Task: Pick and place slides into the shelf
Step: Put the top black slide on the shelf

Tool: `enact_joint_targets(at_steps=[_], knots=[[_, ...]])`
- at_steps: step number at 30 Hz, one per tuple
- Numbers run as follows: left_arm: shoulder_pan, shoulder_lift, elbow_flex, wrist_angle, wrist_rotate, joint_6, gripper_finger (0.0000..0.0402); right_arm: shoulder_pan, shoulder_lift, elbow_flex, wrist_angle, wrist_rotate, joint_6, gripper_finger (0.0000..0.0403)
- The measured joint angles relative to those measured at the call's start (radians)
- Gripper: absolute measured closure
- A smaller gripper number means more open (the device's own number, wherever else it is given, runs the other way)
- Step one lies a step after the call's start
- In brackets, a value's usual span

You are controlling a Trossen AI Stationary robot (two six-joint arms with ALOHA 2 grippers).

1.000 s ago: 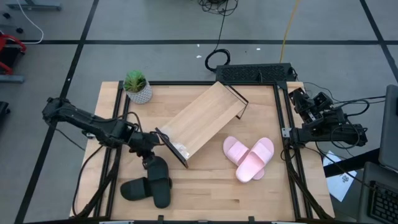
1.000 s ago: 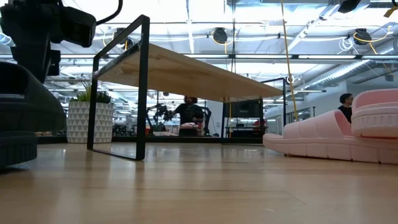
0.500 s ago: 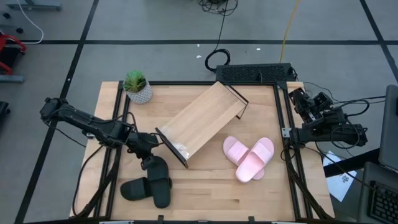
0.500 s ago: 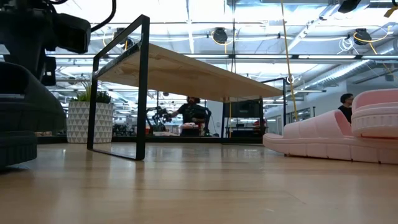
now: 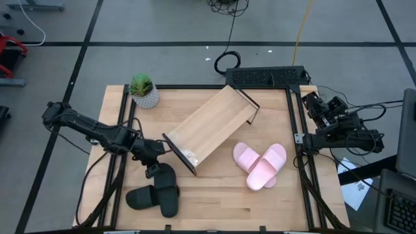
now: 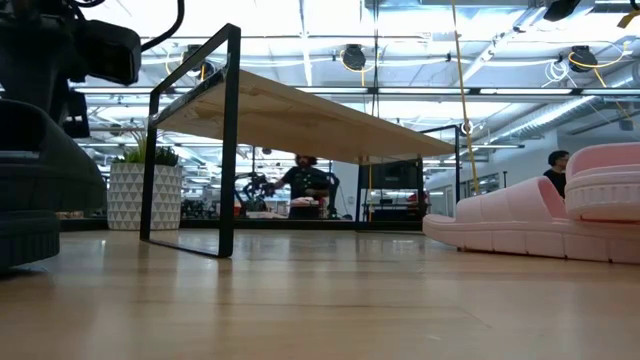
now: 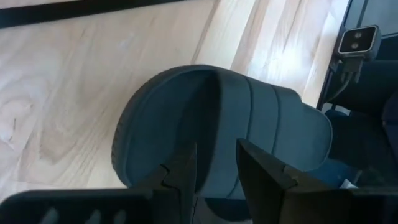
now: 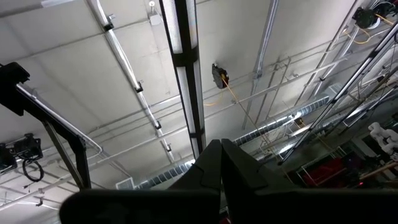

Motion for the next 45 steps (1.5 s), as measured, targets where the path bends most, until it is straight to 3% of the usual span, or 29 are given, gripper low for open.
enact_joint_targets(at_steps=[12, 24, 45], knots=[[0.000, 0.001, 0.000, 0.001, -0.023, -0.001, 0.0289, 0.000, 0.000, 0.000, 0.000, -0.002, 0.000, 0.0403], [-0.008, 0.097, 0.000, 0.069, 0.002, 0.024, 0.0289, 0.000, 0.000, 0.000, 0.001, -0.001, 0.000, 0.0403], [0.019, 0.126, 0.000, 0.071, 0.174, 0.108, 0.0289, 0.000, 0.000, 0.000, 0.000, 0.000, 0.003, 0.0403]])
